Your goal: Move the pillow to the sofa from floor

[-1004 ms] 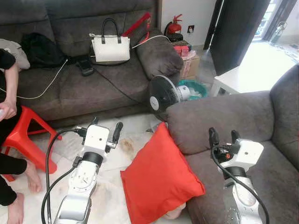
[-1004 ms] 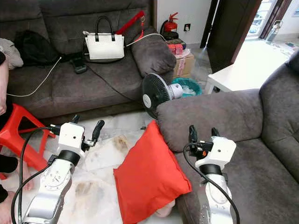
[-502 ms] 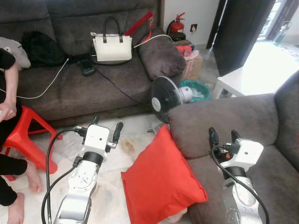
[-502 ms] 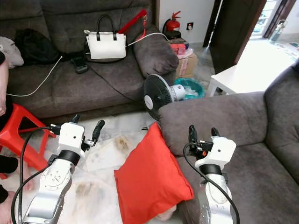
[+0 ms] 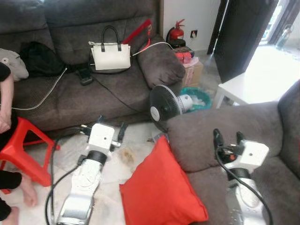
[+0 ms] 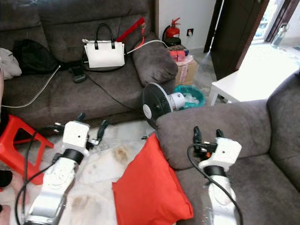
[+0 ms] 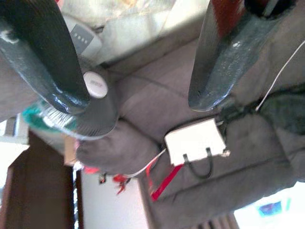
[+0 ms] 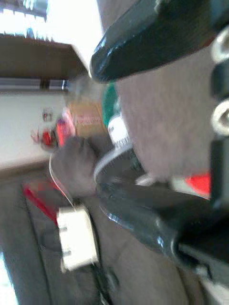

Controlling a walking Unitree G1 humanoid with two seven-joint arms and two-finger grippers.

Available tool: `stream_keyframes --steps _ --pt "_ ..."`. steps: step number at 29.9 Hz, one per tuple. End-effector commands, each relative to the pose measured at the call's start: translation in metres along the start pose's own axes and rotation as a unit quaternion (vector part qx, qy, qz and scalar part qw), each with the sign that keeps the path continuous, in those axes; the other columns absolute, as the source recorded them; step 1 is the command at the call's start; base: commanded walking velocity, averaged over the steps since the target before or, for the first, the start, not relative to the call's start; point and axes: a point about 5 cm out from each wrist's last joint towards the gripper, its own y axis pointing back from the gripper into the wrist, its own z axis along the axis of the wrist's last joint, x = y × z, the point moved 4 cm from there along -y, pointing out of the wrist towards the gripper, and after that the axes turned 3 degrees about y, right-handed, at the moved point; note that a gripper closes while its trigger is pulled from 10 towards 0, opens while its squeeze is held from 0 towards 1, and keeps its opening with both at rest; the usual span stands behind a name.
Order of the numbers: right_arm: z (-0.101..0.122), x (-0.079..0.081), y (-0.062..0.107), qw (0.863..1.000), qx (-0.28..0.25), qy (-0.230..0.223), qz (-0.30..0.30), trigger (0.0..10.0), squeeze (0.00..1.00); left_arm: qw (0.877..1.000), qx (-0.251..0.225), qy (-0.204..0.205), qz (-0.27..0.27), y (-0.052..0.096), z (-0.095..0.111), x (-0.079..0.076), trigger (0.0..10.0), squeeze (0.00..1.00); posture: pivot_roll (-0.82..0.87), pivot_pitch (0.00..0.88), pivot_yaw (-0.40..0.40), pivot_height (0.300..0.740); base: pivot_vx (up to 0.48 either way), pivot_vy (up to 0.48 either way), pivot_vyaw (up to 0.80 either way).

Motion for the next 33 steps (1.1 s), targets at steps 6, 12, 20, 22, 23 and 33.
stream_keyframes --steps 6,12,20,22,23,33 --pt "-0.0014 -0.0066 0.0026 1.0 0.006 0.003 -0.008 10.0 0.0 1.0 -0.003 0.007 -0.008 0.0002 0.0019 -0.0034 10.0 0.0 0.14 0.059 0.0 0.74 0.0 0.0 0.0" --pt "-0.003 -0.009 0.0028 1.0 0.008 0.006 -0.01 10.0 0.0 1.0 -0.002 0.007 -0.009 0.0008 0.0017 -0.004 10.0 0.0 0.14 0.061 -0.001 0.74 0.0 0.0 0.0" --pt "-0.0026 -0.0101 0.0027 1.0 0.009 0.008 -0.01 10.0 0.0 1.0 -0.002 0.009 -0.012 0.0019 0.0015 -0.0056 10.0 0.0 0.14 0.064 -0.001 0.74 0.0 0.0 0.0" --pt "-0.0023 -0.0106 0.0029 1.0 0.009 0.009 -0.01 10.0 0.0 1.0 -0.002 0.01 -0.013 0.0019 0.0015 -0.0067 10.0 0.0 0.14 0.064 0.0 0.74 0.0 0.0 0.0" --pt "-0.0019 -0.0113 0.0029 1.0 0.008 0.01 -0.011 10.0 0.0 1.0 -0.003 0.012 -0.014 0.0017 0.0015 -0.0078 10.0 0.0 0.14 0.065 0.002 0.74 0.0 0.0 0.0" --pt "0.0023 -0.0112 0.0055 1.0 0.0 0.011 -0.008 10.0 0.0 1.0 -0.012 0.015 -0.006 -0.002 0.0025 -0.0089 10.0 0.0 0.14 0.069 0.002 0.74 0.0 0.0 0.0"
